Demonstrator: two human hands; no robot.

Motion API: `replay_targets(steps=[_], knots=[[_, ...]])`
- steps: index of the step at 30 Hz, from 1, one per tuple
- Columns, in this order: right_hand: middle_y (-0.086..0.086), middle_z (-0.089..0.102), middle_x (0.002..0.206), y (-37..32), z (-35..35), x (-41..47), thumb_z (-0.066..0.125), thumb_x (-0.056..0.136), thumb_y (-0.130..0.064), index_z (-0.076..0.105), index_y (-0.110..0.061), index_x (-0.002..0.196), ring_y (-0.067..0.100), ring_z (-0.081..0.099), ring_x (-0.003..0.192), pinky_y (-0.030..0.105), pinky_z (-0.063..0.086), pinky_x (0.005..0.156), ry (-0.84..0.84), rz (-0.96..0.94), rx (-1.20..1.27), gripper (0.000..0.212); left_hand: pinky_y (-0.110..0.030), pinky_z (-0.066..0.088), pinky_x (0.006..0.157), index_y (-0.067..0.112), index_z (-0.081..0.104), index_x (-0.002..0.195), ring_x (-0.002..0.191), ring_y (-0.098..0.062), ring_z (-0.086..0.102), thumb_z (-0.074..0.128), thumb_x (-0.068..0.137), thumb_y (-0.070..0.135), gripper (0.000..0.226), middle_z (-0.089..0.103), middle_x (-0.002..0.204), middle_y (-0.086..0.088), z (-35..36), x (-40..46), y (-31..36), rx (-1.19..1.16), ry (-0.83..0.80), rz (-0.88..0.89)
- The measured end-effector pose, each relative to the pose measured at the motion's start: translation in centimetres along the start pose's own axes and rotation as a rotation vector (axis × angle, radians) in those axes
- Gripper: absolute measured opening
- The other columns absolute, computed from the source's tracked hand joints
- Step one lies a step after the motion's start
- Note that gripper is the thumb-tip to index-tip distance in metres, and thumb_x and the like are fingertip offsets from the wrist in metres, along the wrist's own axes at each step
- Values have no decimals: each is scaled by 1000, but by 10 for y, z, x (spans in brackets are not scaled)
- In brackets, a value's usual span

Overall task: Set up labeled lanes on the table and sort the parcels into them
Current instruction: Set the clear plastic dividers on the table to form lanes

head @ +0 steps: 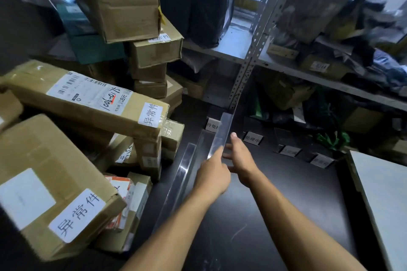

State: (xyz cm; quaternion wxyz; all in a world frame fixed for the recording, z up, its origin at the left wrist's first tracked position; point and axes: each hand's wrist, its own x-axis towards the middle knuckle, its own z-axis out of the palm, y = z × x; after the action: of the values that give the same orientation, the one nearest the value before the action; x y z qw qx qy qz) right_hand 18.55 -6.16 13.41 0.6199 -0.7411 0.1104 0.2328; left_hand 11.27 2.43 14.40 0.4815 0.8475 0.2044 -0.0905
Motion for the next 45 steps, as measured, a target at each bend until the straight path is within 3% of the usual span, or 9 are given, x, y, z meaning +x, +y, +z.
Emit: replay_targets(steps=[2, 4, 9, 11, 18, 24, 28, 35, 45], knots=[[-3, 52, 139, -2, -15, 10, 42, 99, -53, 43, -33, 142, 21, 59, 118, 31, 56, 58, -56, 46, 3, 48, -26, 44, 67, 49, 21, 150, 99, -15, 60, 32, 103, 29, 53, 50, 144, -2, 20, 8, 0, -67, -108, -36], [0, 45, 147, 6, -27, 18, 44, 102, -40, 35, -29, 150, 25, 54, 125, 33, 58, 62, -26, 53, -40, 50, -24, 44, 67, 50, 23, 148, 94, -12, 60, 32, 102, 28, 52, 52, 142, 0, 35, 17, -1, -110, -193, -60], [12, 63, 115, 24, -48, 38, 36, 102, -20, 57, -32, 123, 25, 62, 97, 30, 58, 63, 19, 71, -69, 32, -26, 45, 67, 48, 31, 144, 87, -13, 58, 36, 98, 18, 55, 54, 120, 6, 69, 40, -3, -153, -311, -114], [14, 62, 116, 28, -53, 51, 35, 101, -18, 56, -39, 111, 27, 60, 96, 35, 58, 69, 10, 82, -104, 30, -25, 44, 63, 43, 34, 145, 83, -13, 57, 37, 96, 12, 58, 56, 119, 5, 79, 49, -3, -194, -335, -132], [3, 58, 97, 48, -65, 100, 34, 100, -18, 55, -26, 129, 19, 56, 79, 32, 54, 64, -12, 121, -137, 36, -4, 37, 46, 37, 39, 143, 73, 2, 51, 40, 93, 4, 61, 53, 108, 15, 100, 81, -6, -297, -337, -181], [-1, 58, 88, 59, -71, 118, 35, 101, -19, 49, -34, 113, 13, 56, 69, 26, 51, 55, 9, 157, -147, 24, 0, 35, 46, 32, 38, 145, 75, 6, 50, 41, 91, 1, 62, 53, 106, 14, 112, 91, -6, -309, -339, -199], [7, 62, 109, 64, -75, 118, 37, 102, -26, 52, -23, 128, 21, 62, 89, 28, 54, 58, -37, 173, -200, 30, -12, 43, 63, 34, 36, 146, 91, -8, 56, 43, 92, 4, 62, 55, 129, 2, 117, 91, -11, -298, -333, -222], [9, 41, 151, 66, -79, 115, 41, 101, -46, 29, -13, 153, 30, 49, 131, 47, 50, 101, -28, 152, -372, 63, -24, 43, 75, 35, 33, 148, 105, -16, 55, 48, 92, 9, 64, 48, 140, -3, 121, 91, -15, -261, -342, -203], [12, 43, 151, 60, -88, 103, 38, 101, -51, 27, -8, 154, 30, 47, 134, 47, 40, 110, -6, 78, -527, 69, -27, 45, 85, 36, 28, 150, 105, -17, 56, 51, 93, 16, 64, 49, 140, 0, 111, 88, -17, -235, -254, -141]])
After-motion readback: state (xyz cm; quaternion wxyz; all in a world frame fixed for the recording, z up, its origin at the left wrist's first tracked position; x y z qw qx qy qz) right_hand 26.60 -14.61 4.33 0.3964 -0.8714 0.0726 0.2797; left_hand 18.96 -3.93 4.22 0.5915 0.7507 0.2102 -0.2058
